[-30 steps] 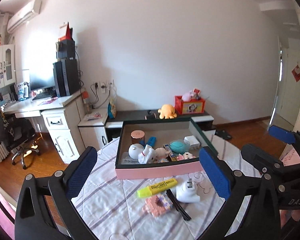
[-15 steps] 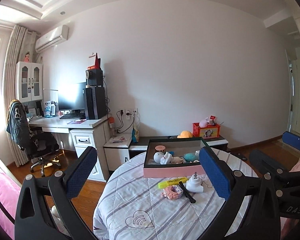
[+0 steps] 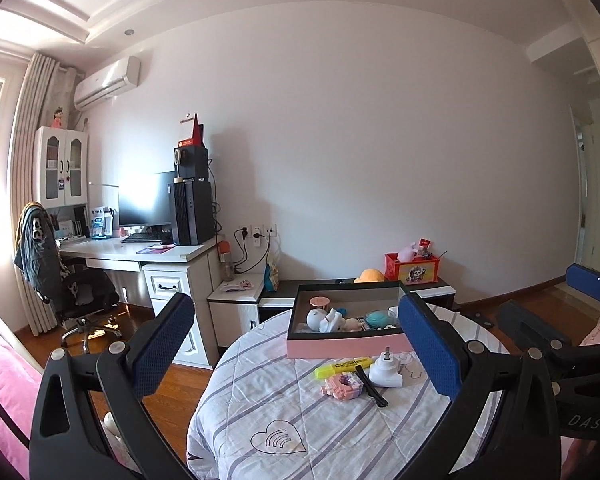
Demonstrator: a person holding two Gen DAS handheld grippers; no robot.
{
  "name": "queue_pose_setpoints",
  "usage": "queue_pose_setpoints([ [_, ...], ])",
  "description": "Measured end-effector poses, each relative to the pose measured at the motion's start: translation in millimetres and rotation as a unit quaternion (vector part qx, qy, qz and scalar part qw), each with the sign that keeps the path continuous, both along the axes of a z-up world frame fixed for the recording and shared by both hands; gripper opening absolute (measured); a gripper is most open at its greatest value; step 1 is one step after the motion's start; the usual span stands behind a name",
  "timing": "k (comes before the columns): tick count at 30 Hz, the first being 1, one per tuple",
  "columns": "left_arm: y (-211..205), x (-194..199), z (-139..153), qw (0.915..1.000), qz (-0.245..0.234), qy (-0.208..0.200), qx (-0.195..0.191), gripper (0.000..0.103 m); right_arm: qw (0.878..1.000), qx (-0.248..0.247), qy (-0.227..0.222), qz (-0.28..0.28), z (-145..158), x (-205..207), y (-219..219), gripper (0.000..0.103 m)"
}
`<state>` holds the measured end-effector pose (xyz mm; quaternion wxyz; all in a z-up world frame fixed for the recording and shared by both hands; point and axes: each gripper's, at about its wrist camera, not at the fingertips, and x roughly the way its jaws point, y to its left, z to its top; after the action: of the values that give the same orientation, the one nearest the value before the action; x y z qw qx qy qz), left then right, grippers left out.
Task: Organize rigid objects
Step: 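Withdraw both open tools from the pink box toward the remaining items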
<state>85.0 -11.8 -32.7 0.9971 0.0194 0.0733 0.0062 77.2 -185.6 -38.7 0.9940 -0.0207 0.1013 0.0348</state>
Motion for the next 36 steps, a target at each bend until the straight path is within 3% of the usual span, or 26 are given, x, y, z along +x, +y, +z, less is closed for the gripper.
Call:
queue_pose_setpoints([
  [14,-4.1,34.2,-28.8,0.9989,-0.003,0.046,0.002,0.103,0.999,0.003,0.043,0.000,-23.3,27.7,-4.1,0.103],
  [20,-1.7,59.9,-54.4,0.9960,-0.011,0.089,-0.003,0.103,0.997,0.001,0.076,0.001,-43.1,48.8,-4.9,0.103],
  [28,11.7,109.9,-101.3,0.9823,-0.016,0.186,-0.012,0.103,0.990,-0.002,0.140,0.010,-80.1,95.5,-2.4,0.103],
  [36,24.0,144.0,-133.6,0.9722,-0.010,0.233,-0.019,0.103,0.976,-0.001,0.216,0.006,-122.1,169.7,-1.7,0.103],
])
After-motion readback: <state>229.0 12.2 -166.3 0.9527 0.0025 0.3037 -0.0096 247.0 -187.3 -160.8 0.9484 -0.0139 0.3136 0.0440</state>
